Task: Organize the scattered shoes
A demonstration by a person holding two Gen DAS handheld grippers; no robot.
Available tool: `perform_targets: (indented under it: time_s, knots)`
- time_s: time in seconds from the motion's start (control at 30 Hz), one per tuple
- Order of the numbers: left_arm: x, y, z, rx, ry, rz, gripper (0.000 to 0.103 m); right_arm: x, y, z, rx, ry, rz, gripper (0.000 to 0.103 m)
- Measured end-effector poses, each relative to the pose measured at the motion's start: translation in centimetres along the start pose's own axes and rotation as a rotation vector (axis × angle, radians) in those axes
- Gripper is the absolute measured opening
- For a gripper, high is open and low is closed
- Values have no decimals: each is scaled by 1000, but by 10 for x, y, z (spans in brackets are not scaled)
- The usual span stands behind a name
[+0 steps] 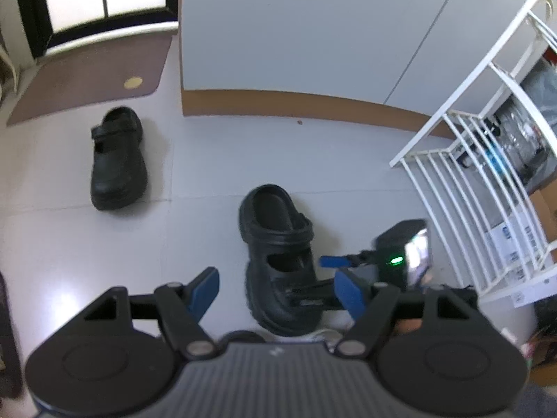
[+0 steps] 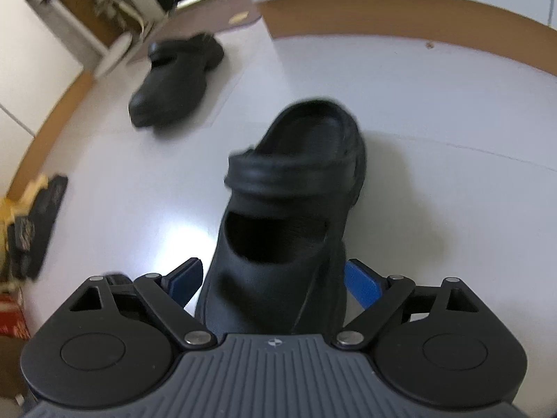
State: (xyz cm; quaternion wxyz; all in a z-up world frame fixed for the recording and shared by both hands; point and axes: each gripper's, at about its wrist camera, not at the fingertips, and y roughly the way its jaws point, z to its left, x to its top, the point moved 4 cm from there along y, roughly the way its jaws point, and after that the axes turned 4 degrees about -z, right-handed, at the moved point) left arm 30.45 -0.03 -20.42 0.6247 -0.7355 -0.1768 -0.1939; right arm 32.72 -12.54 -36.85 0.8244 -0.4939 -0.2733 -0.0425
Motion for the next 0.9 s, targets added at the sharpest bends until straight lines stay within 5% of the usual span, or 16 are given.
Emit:
perform_targets:
  time_s: [0.5,0.77,0.9]
  knots:
    - [18,19,88,192,-100,-27,77,4,-69,-18,-22,81,-177,93]
    - [30,25,110,256,-45,-67,83,-3,-100,-13,1,127,-253,93]
    - [39,32,125,230,-71,-68,89,-9,-114,-5,-5,102,-275,93]
